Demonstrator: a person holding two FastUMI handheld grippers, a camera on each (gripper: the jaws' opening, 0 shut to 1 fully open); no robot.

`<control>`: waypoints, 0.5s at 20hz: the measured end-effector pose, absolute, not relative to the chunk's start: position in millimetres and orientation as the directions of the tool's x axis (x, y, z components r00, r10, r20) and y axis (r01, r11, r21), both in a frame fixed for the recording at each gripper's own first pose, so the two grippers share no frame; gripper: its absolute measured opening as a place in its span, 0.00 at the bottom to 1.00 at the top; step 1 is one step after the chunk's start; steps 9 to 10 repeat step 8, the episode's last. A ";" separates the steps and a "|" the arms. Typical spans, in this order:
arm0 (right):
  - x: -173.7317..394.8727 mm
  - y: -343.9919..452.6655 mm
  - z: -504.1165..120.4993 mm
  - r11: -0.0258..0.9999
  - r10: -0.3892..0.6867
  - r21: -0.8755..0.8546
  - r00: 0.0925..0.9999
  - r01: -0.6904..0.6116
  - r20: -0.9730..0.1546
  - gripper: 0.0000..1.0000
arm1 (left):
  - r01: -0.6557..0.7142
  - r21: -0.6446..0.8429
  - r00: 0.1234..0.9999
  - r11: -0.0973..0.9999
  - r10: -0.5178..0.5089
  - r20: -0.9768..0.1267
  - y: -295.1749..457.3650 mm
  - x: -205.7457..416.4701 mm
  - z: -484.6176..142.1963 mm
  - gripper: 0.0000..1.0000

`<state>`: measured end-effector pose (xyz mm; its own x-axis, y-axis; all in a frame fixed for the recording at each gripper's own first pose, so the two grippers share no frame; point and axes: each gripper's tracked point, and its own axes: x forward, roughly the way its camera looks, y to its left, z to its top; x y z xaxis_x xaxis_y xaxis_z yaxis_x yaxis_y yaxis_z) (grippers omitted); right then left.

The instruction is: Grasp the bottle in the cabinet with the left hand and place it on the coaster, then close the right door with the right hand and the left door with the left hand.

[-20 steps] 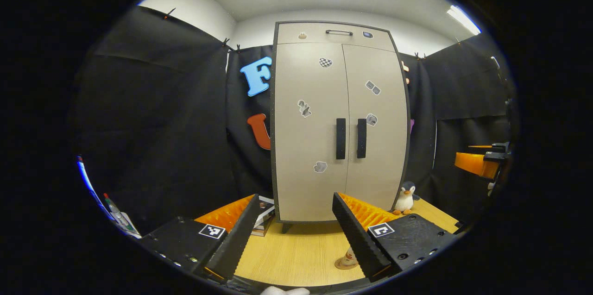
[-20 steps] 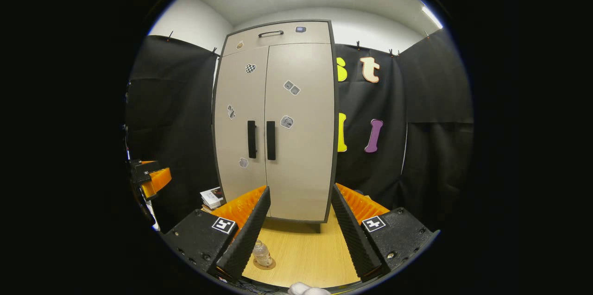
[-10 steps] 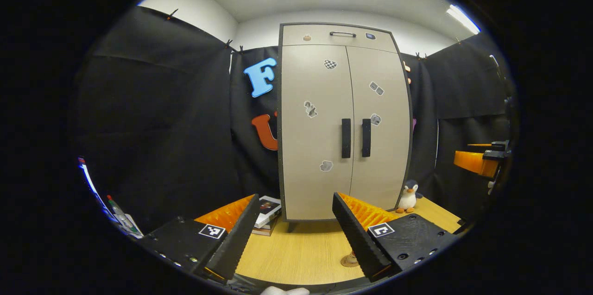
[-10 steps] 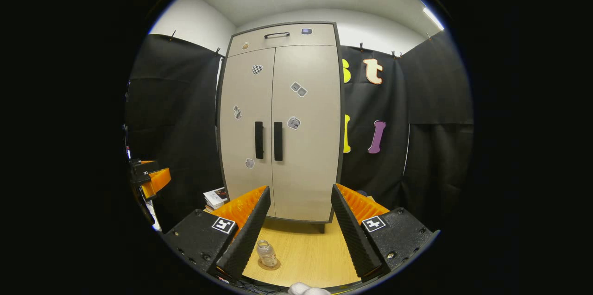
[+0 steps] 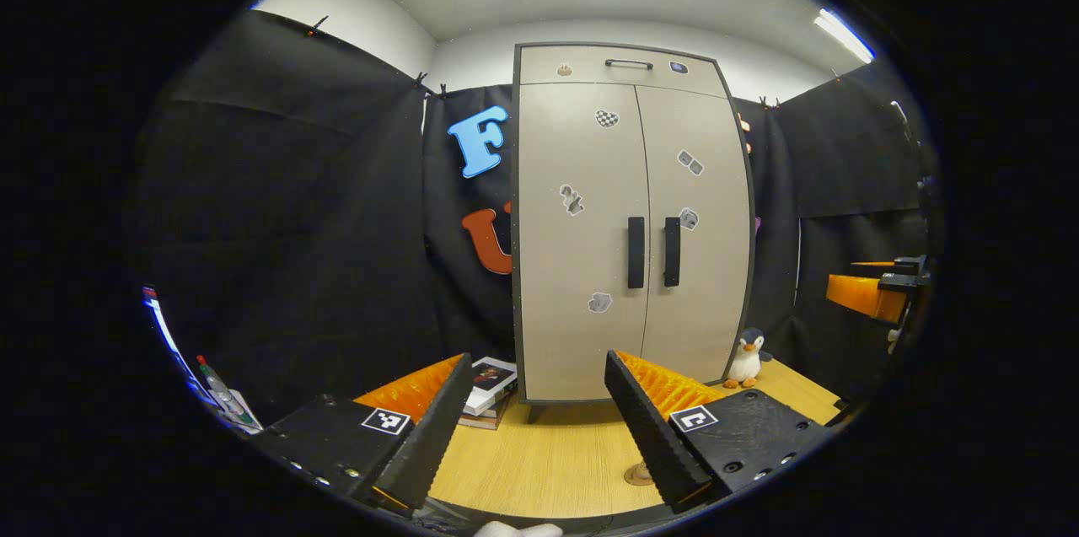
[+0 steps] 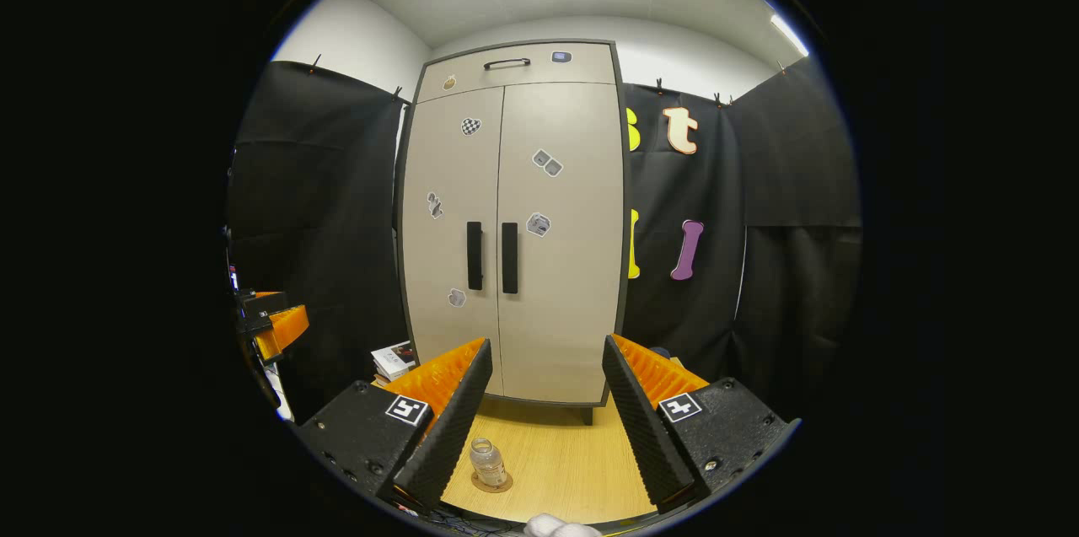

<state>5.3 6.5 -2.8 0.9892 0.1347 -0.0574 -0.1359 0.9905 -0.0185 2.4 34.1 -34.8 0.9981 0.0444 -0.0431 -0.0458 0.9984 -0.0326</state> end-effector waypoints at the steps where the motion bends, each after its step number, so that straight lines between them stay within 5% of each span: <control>1: 5.5 6.5 -2.8 0.990 0.136 -0.019 0.989 -0.137 -0.059 0.81 | -0.046 -0.031 0.998 0.998 0.044 -0.043 34.1 2.9 -35.1 0.96; 10: 7.7 6.4 -1.2 0.990 0.138 -0.026 0.989 -0.140 -0.052 0.81 | -0.041 -0.033 0.998 0.999 0.040 -0.044 32.2 7.0 -34.8 0.96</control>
